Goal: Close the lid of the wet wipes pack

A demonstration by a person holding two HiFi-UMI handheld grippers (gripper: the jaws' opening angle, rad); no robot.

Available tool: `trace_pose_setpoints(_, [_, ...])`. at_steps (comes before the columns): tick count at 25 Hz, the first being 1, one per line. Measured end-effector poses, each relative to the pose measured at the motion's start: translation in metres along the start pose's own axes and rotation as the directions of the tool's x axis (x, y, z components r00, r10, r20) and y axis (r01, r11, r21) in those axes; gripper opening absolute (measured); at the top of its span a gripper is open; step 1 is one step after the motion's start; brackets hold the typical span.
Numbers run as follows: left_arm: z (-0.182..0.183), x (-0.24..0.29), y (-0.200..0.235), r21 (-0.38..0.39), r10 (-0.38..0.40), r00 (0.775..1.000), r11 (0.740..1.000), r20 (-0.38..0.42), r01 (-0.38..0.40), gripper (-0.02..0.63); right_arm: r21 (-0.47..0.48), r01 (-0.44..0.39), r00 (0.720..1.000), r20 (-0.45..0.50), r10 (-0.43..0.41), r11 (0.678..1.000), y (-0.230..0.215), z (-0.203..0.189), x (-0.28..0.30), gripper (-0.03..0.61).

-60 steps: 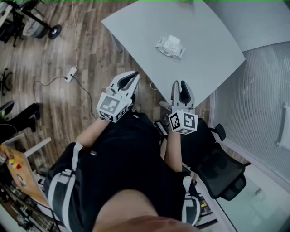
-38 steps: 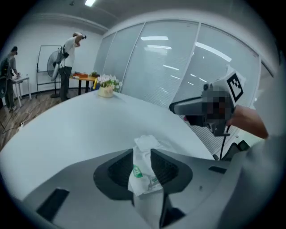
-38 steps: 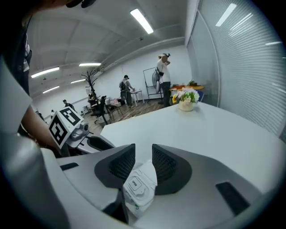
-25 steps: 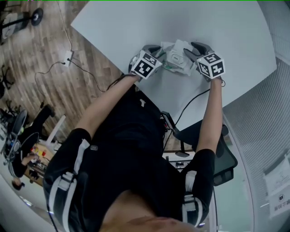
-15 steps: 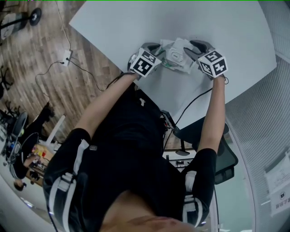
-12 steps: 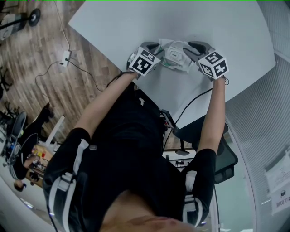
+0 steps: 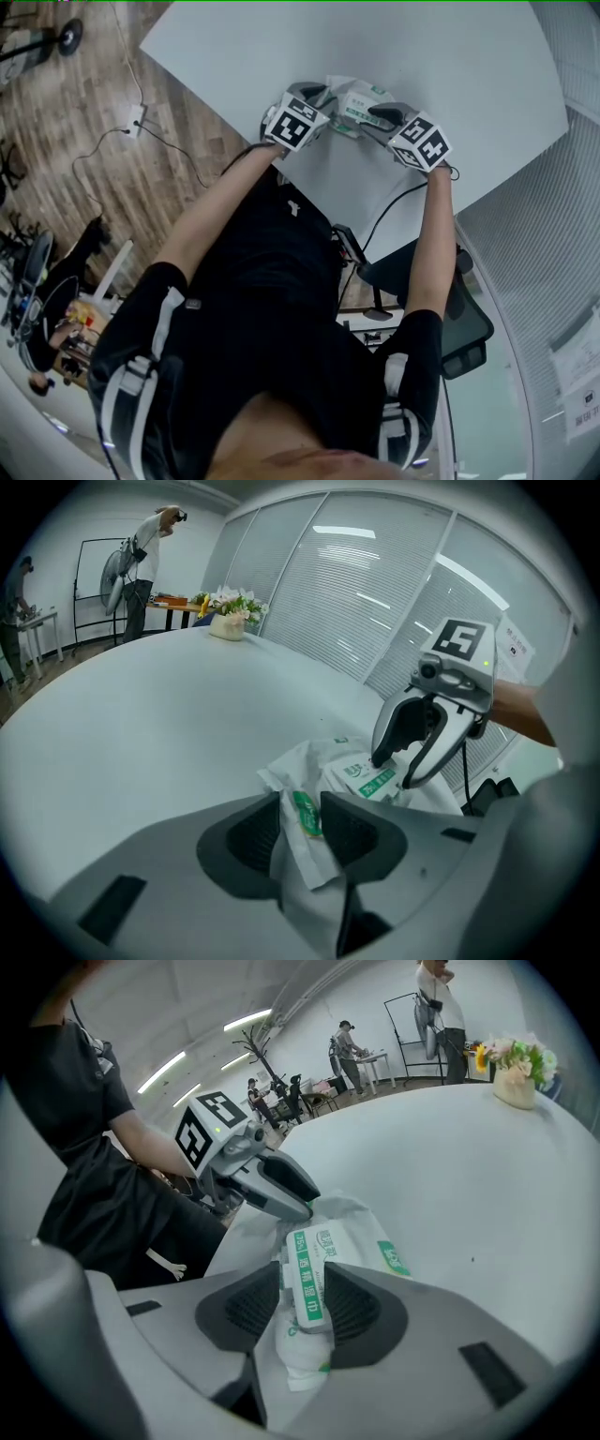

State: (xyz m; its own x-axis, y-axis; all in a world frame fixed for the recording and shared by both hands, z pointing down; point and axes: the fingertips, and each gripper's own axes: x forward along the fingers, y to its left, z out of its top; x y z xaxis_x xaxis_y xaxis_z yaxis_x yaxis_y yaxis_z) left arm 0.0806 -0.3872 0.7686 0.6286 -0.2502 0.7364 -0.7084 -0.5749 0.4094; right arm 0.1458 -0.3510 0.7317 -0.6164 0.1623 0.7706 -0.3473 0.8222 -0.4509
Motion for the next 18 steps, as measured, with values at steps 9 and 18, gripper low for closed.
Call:
trace_pose_setpoints(9, [0.006, -0.002, -0.003, 0.004, 0.006, 1.0, 1.0, 0.014, -0.006, 0.149, -0.006, 0.271, 0.961, -0.063, -0.271, 0.963, -0.018, 0.0, 0.007, 0.17])
trace_pose_setpoints(18, [0.002, -0.004, 0.001, 0.004, 0.011, 1.0, 1.0, 0.016, -0.011, 0.149, -0.093, 0.384, 0.906, -0.156, -0.394, 0.919, -0.016, -0.002, 0.023, 0.172])
